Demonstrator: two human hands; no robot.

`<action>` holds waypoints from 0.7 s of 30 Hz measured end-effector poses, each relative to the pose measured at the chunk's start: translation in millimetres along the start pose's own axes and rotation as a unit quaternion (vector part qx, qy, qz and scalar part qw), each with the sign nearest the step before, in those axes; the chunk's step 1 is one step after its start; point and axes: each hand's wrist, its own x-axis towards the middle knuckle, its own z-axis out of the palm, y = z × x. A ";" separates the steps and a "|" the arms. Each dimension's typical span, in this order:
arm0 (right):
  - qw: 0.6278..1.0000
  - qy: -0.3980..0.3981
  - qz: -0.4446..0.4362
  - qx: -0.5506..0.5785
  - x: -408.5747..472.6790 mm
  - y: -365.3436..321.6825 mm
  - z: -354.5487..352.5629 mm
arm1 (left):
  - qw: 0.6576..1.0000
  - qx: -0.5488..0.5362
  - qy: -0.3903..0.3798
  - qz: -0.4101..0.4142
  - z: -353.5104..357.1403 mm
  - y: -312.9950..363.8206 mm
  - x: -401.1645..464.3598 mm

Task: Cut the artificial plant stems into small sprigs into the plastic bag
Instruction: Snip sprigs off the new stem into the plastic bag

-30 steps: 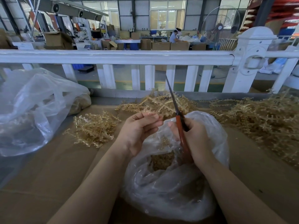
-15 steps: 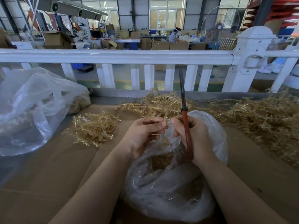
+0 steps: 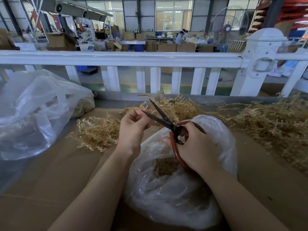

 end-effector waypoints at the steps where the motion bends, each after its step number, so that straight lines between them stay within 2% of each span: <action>1: 1.000 0.003 0.000 -0.007 0.0 -0.3 -0.3 | 1.000 -0.003 -0.002 0.009 0.0 -0.2 -0.1; 5: 1.000 0.004 0.003 -0.030 -0.5 -0.4 -2.5 | 0.999 -0.003 -0.012 0.035 1.5 0.7 -1.6; 11: 0.998 0.000 0.012 -0.060 0.0 -0.1 -4.0 | 0.996 0.025 -0.070 0.049 4.9 1.4 -5.5; 21: 0.994 0.027 -0.015 -0.108 -0.3 -5.2 -7.2 | 0.997 -0.006 -0.056 0.058 1.9 0.3 -5.2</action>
